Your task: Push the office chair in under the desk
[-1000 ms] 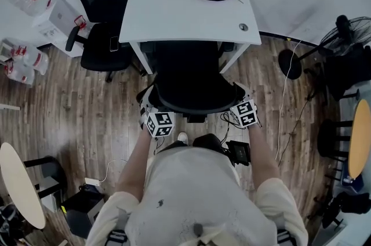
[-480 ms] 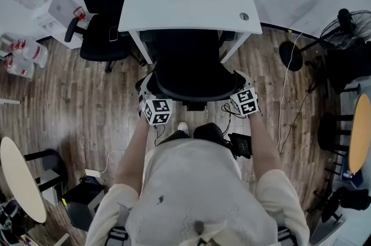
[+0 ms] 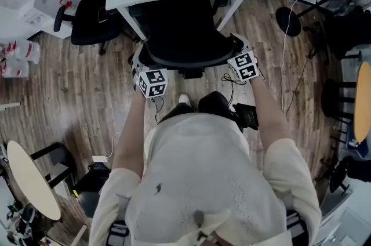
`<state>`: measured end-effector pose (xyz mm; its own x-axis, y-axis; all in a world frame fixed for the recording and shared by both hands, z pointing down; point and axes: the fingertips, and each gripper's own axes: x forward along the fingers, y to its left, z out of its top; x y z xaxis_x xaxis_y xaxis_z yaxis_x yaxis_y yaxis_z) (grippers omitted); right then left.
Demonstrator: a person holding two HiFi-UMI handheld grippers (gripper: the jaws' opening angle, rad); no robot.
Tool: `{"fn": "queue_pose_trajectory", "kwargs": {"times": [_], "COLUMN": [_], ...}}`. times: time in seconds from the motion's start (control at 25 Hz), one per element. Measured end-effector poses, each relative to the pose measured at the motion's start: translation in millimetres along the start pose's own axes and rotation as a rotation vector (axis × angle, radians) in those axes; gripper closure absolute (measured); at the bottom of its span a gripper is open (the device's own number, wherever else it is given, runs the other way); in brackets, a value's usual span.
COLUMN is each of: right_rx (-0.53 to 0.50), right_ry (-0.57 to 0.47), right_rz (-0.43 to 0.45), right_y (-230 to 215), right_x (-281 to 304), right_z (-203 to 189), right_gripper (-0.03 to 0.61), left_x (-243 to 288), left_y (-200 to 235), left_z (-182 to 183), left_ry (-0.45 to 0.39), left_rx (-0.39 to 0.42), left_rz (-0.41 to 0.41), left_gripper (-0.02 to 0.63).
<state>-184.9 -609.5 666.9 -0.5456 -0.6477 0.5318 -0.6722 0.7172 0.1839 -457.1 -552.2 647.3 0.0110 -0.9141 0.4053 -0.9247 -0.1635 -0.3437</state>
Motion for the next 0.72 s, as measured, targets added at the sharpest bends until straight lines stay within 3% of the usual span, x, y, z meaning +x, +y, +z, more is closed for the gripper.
{"fn": "queue_pose_trajectory", "kwargs": {"times": [0.16,0.44,0.72], "right_rx": [0.032,0.056,0.236], "right_ry": [0.037,0.07,0.019], "right_rz": [0.005,-0.044,-0.06], "right_y": [1,12,13], "right_x": [0,-12,-34], "right_z": [-5,-9,-5], "right_gripper": [0.291,0.288,0.315], "left_x": [-1,-14,-35], "left_y": [-2,-8,-15], "left_z": [-5,-16,-24], "left_ry": [-0.005,-0.042,-0.055], "left_rx": [-0.004,0.081,0.091], "left_rz": [-0.036,-0.09,-0.113], "left_gripper": [0.379,0.37,0.403]}}
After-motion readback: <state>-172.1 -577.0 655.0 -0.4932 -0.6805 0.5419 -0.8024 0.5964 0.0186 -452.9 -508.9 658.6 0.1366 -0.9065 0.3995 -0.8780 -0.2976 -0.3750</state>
